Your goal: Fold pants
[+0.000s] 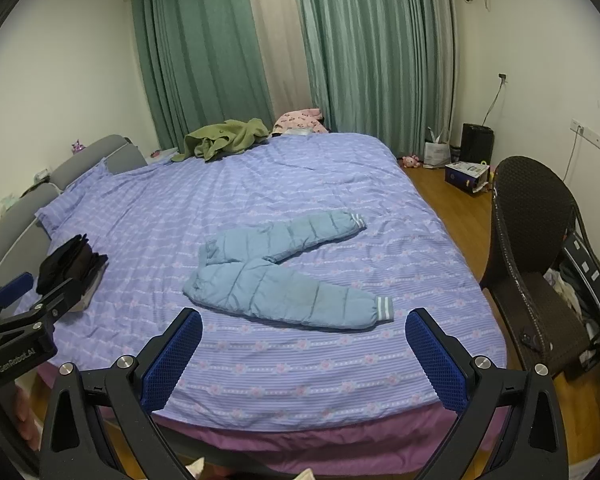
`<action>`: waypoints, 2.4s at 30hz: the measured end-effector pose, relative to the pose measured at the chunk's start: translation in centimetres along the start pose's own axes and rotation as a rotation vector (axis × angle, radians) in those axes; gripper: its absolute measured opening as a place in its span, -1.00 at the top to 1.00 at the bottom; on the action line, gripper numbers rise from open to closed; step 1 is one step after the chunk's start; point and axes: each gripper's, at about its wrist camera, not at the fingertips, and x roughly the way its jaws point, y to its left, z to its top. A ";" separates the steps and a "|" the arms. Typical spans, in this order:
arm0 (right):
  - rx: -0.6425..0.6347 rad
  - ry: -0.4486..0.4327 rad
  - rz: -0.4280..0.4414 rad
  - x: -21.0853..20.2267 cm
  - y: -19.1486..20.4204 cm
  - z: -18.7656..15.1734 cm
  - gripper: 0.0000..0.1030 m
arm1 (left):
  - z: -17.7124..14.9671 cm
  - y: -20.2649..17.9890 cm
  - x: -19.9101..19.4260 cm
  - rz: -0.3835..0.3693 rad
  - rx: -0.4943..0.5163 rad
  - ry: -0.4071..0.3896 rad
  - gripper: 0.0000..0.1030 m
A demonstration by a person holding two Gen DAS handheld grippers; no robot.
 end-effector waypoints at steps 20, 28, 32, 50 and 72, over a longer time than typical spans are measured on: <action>0.003 0.000 0.000 0.0 -0.1 -0.1 -1.00 | -0.4 0.2 0.0 -0.002 0.003 -0.001 -1.00; -0.004 0.010 0.003 0.1 0.3 0.2 -1.00 | -0.5 0.3 0.0 -0.001 -0.002 0.001 -1.00; -0.010 0.018 0.005 0.4 0.4 0.3 -1.00 | -0.4 0.7 0.3 0.003 -0.012 0.007 -1.00; 0.036 0.112 -0.033 6.0 2.7 0.1 -1.00 | -0.6 4.0 6.7 0.007 -0.012 0.105 -1.00; 0.262 0.326 -0.175 26.1 -1.9 -3.2 -0.96 | -3.2 5.0 30.4 -0.126 -0.176 0.395 -0.92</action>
